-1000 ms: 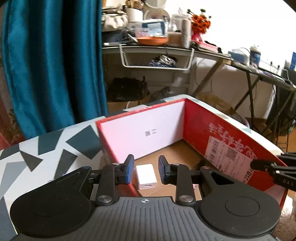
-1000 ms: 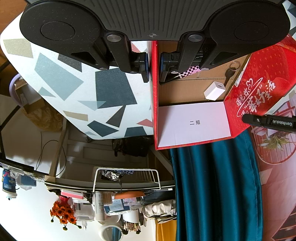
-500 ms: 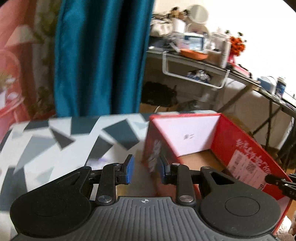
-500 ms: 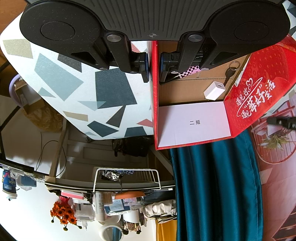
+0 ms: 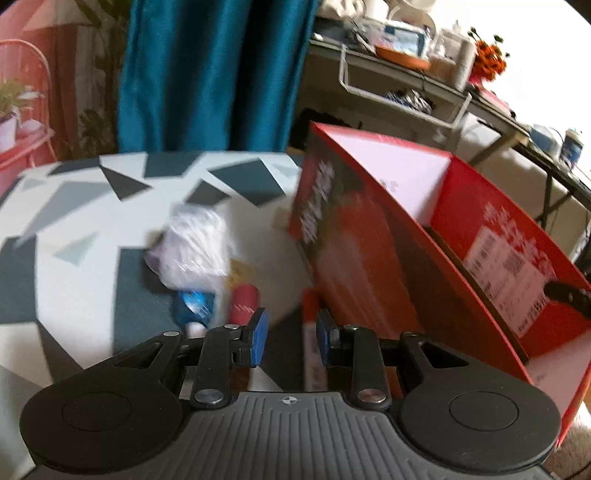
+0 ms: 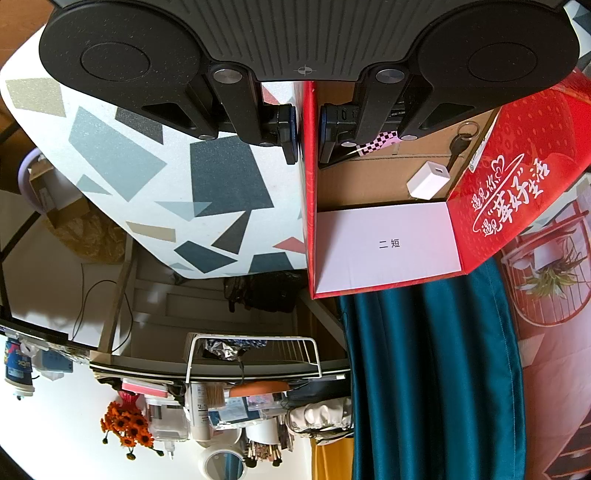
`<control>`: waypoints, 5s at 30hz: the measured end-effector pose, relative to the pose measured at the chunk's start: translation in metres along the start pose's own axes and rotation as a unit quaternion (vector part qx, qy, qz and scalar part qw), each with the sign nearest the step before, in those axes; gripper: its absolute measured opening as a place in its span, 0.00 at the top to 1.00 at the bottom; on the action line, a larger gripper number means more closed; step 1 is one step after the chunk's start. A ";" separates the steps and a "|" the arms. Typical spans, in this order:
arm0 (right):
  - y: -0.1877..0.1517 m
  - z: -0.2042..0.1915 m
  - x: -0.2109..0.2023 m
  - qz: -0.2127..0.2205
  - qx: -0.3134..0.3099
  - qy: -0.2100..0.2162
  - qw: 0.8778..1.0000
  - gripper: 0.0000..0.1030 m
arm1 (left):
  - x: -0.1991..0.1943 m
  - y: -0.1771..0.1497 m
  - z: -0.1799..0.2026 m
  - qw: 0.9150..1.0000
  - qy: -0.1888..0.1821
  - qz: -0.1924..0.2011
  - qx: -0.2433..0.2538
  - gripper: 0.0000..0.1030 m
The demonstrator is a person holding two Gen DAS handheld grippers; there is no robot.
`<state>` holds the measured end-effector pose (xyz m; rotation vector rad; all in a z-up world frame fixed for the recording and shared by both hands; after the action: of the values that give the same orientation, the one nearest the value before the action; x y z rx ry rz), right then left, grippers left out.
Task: Organize rigid objects
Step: 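Move the left gripper back to the red-capped white marker, then close the left gripper around the red-capped white marker, then lift the marker with the left gripper and carry it into the red box, then open the left gripper to release the marker inside the box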
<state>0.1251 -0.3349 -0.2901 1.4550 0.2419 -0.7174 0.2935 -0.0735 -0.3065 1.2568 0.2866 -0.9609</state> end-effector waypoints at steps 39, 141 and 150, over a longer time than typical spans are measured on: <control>0.000 0.000 0.000 0.002 0.004 0.003 1.000 0.90 | 0.018 -0.032 -0.015 0.999 0.025 0.019 0.014 0.84; 0.000 0.001 -0.002 0.013 0.015 0.005 1.000 0.90 | 0.037 0.041 0.113 0.984 -0.031 0.002 0.176 0.84; 0.000 0.001 -0.002 0.013 0.015 0.006 1.000 0.90 | 0.008 0.058 0.109 0.984 -0.059 0.041 0.161 0.76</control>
<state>0.1231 -0.3355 -0.2885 1.4885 0.2217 -0.6953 0.3079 -0.1749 -0.2365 1.4864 -0.0159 -1.0338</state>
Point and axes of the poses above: each gripper's, at about its wrist camera, not at the fingertips, and x roughly the way its jaws point, z to its right, y to its top, the point moved 10 cm from there along x, roughly the way its jaws point, and after that the axes turned 14 degrees about -x, right-handed, at the moved point
